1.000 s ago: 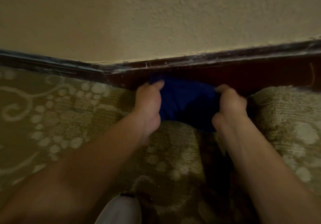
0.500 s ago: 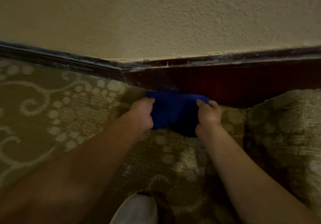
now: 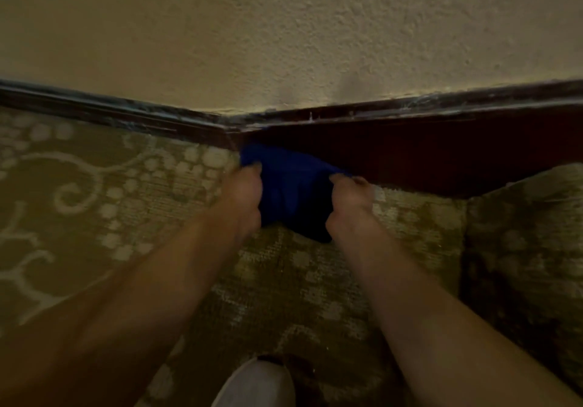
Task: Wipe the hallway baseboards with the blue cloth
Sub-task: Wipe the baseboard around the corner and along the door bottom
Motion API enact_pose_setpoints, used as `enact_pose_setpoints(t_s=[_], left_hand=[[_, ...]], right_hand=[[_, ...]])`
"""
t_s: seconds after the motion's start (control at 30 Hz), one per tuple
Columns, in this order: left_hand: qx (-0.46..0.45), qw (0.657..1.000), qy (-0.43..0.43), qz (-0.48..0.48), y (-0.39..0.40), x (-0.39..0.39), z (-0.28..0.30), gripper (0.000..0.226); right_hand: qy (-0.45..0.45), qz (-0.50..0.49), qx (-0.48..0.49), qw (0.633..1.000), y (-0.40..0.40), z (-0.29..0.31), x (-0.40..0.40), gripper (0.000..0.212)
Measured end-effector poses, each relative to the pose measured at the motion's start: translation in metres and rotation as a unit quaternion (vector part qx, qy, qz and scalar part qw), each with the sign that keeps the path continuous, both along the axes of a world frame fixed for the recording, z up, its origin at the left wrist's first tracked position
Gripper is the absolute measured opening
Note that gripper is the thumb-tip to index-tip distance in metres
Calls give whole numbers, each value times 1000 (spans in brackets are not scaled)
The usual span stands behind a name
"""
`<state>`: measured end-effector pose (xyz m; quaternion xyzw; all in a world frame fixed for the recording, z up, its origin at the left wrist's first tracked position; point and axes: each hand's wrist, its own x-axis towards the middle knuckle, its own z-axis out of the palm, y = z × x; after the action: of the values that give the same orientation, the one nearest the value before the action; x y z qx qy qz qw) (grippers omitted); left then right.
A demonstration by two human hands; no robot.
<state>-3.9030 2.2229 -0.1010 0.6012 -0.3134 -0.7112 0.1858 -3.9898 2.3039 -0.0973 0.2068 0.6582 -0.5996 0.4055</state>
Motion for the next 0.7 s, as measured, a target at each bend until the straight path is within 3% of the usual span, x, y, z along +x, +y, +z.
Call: enact_pose_setpoints(t_s=[0.1, 0.2, 0.33, 0.43, 0.5, 0.6, 0.7], left_hand=[[60, 998, -17, -3, -9, 2, 8, 40], [50, 998, 27, 36, -12, -4, 21, 34], [60, 994, 72, 57, 0, -7, 31, 34], [60, 998, 6, 30, -4, -9, 27, 34], [68, 997, -32, 15, -7, -9, 30, 32], [55, 998, -10, 4, -4, -9, 39, 32], [39, 999, 17, -23, 9, -1, 49, 26]], right_hand=[[-32, -19, 2, 999, -3, -1, -3, 41], [-9, -51, -25, 998, -3, 11, -11, 4], [12, -70, -52, 996, -5, 6, -9, 11], [-60, -32, -47, 997, 0, -4, -8, 38], [-78, -14, -46, 996, 9, -5, -10, 42], [-71, 11, -72, 995, 24, 9, -20, 17], [-25, 6, -91, 996, 51, 34, -27, 11]])
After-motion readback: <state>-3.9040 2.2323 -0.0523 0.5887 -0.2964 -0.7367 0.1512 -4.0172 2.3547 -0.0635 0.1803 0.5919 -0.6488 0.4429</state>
